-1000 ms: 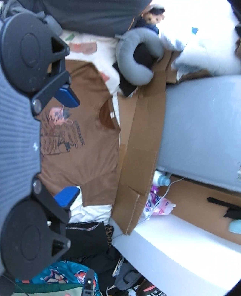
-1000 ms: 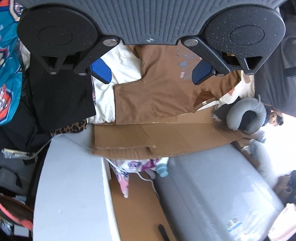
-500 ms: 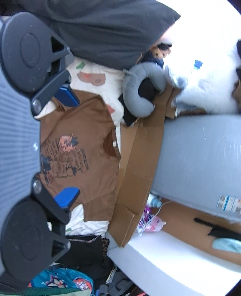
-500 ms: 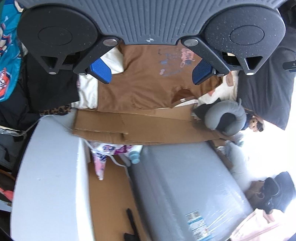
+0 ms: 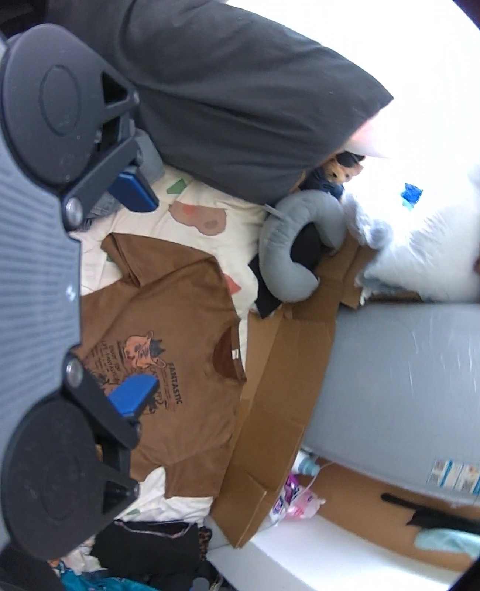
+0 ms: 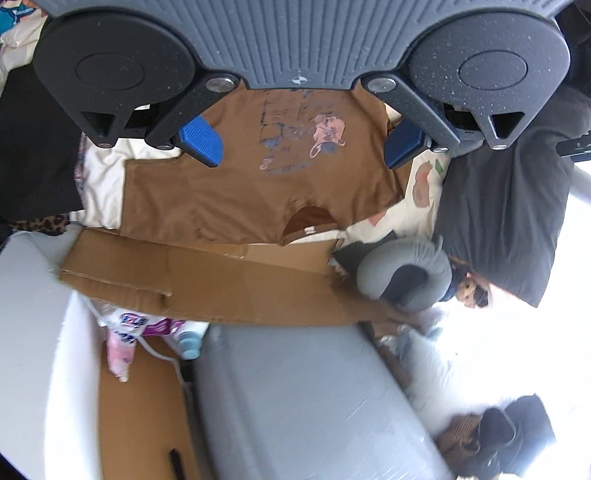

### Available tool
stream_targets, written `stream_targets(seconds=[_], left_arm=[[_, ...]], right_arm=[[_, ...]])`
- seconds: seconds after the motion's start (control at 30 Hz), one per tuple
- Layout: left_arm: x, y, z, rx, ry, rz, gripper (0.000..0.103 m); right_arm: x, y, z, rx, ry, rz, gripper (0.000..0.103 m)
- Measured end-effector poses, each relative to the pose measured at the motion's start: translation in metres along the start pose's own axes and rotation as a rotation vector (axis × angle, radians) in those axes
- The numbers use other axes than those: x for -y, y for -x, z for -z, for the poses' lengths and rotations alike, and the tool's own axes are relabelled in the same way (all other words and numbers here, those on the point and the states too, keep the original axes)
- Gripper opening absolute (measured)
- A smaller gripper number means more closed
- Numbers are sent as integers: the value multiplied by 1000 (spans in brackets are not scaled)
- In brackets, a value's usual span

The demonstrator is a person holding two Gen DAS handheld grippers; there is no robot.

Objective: Fold clothes

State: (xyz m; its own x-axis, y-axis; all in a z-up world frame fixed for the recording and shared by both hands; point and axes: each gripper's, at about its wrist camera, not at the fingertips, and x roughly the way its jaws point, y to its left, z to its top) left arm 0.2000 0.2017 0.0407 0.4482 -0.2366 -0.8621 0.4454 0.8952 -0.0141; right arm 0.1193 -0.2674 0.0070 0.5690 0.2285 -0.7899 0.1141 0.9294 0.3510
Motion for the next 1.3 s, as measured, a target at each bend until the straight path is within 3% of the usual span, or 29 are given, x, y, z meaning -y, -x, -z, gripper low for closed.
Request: stream_targets(seconds=[0.43,0.8,0.93,1.3], left_arm=[[-29,-85,30,29,42,-5,96],[-53,-153,51,77,42,-68,96],[-63,-179,59,73,61,-65,96],[-90,-239,85,43,129,-90,95]], right_arm=[[-36,-108,5,-63,24,-33,98],[-53,-189,29,-82,10,-65,98],[-63,-221,46,-97,-26,-106,98],[-82,-292,95,-147,20,-88,98]])
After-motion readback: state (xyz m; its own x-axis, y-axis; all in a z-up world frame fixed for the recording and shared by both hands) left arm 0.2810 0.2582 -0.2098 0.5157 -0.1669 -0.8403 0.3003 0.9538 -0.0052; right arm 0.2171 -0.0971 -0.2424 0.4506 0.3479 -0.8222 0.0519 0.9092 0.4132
